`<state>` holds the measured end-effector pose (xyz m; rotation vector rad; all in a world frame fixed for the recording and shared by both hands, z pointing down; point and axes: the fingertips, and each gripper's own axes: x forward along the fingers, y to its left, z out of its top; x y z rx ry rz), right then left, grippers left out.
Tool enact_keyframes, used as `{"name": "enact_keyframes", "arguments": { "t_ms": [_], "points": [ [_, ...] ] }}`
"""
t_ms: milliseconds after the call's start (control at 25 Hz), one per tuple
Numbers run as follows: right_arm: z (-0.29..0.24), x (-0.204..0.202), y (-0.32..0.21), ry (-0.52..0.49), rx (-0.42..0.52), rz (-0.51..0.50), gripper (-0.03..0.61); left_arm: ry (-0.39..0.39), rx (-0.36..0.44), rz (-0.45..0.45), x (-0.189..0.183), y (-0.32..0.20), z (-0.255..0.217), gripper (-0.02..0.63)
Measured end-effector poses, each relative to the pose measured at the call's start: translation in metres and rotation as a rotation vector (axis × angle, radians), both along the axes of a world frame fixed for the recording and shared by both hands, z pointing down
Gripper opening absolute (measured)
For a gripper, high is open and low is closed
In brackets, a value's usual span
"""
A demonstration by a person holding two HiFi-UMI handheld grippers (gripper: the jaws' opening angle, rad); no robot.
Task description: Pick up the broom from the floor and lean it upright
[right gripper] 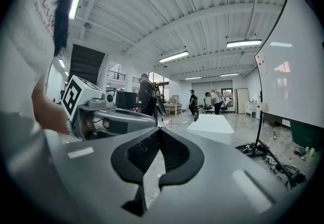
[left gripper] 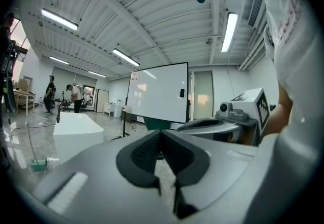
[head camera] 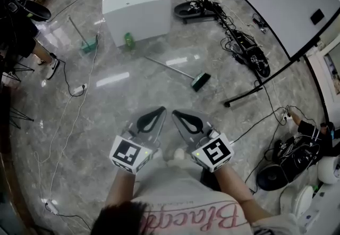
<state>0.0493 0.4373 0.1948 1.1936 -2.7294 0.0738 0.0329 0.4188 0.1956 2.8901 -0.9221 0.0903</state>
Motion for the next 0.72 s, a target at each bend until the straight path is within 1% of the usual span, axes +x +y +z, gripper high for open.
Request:
{"name": "enact_keyframes", "arguments": {
  "t_ms": [200,360,600,720],
  "points": [
    [0.006,0.001,0.004,0.013,-0.017,-0.027,0.002,-0.005,0.004,-0.010,0.003,0.002,0.000,-0.002],
    [0.004,0.004,0.006,0.000,-0.017,-0.049,0.002,-0.009,0.002,-0.024,0.007,0.004,0.000,-0.002],
    [0.004,0.010,0.014,0.004,-0.021,-0.107,0.002,-0.014,0.004,-0.061,0.017,0.008,-0.002,-0.002],
    [0.006,0.015,0.020,0.001,-0.028,-0.123,0.002,0.005,-0.007,-0.098,0.019,0.008,-0.001,-0.002]
  ]
}}
